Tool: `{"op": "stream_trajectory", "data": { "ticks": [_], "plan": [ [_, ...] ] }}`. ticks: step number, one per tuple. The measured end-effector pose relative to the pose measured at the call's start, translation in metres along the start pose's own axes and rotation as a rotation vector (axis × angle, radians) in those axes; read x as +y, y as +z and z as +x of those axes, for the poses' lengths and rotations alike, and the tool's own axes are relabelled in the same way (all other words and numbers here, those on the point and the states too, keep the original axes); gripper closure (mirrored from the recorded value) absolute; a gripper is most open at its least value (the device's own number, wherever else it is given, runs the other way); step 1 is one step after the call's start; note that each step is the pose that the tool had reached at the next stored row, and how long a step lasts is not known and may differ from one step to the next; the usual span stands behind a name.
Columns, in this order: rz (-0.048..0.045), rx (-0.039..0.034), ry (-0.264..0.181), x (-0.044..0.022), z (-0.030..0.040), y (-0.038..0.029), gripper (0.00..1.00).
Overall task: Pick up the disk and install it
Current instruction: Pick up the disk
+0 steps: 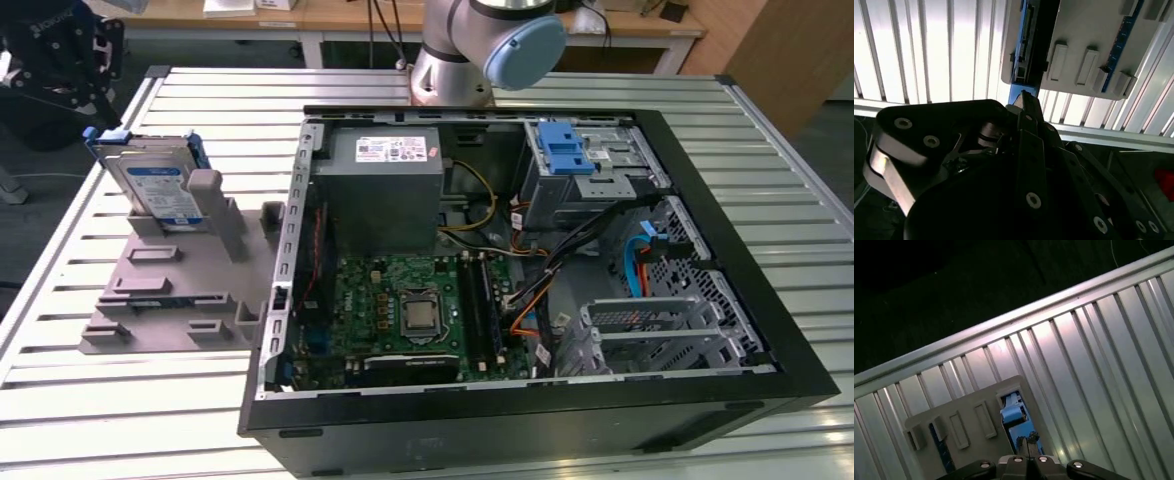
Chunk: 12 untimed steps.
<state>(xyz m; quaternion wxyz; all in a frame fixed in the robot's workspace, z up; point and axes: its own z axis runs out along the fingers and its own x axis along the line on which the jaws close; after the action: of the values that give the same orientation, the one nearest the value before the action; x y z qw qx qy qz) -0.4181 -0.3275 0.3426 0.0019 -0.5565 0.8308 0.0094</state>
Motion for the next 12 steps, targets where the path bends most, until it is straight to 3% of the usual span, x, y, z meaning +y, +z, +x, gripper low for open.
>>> {"op": "stream_trajectory", "data": {
  "ticks": [12],
  "plan": [
    [-0.0016, 0.0021, -0.191, 0.0, 0.0, 0.0002, 0.89]
  ]
}}
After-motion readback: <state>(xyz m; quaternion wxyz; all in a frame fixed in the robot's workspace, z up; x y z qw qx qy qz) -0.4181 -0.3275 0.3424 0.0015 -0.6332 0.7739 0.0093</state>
